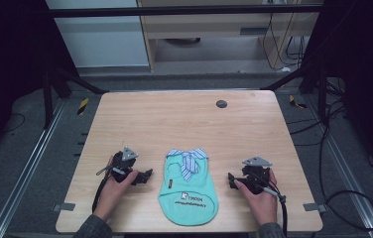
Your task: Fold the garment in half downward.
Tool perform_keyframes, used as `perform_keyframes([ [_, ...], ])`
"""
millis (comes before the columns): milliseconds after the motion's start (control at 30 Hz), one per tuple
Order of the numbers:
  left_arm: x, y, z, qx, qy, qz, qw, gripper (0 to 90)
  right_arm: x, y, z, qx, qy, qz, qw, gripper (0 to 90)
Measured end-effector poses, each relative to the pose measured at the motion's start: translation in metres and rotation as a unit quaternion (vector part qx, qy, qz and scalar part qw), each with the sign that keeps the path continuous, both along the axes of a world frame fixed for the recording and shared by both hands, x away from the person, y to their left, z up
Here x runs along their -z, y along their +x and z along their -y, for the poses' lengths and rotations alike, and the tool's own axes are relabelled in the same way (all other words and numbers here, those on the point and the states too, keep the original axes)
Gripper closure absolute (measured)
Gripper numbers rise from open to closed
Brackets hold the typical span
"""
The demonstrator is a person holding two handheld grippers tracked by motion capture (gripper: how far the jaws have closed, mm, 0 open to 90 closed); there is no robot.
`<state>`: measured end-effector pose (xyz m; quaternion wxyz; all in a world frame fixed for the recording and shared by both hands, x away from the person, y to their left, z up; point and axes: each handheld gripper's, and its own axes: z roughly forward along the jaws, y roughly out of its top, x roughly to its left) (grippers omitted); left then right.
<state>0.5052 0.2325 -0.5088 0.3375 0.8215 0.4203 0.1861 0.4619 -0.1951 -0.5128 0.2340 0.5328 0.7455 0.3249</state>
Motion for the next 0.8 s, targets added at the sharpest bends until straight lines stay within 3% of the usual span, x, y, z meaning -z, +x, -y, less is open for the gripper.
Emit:
perform_keyframes([
  [633, -0.0003, -0.0007, 0.0003, -0.002, 0.001, 0.000, 1.0000, 0.0, 0.0001, 0.0028, -0.0012, -0.011, 0.001, -0.009, 0.9999, 0.2],
  [733, -0.0022, -0.0028, 0.0007, -0.001, 0.002, 0.000, 1.0000, 2.4, -0.0002, 0.0021, -0.0010, -0.012, -0.002, -0.007, 0.9999, 3.1],
  [800, -0.0060, -0.0042, 0.0015, 0.001, -0.004, 0.002, 1.0000, 4.2, -0.0048, 0.0002, -0.0027, -0.014, 0.001, -0.005, 0.9999, 10.4],
])
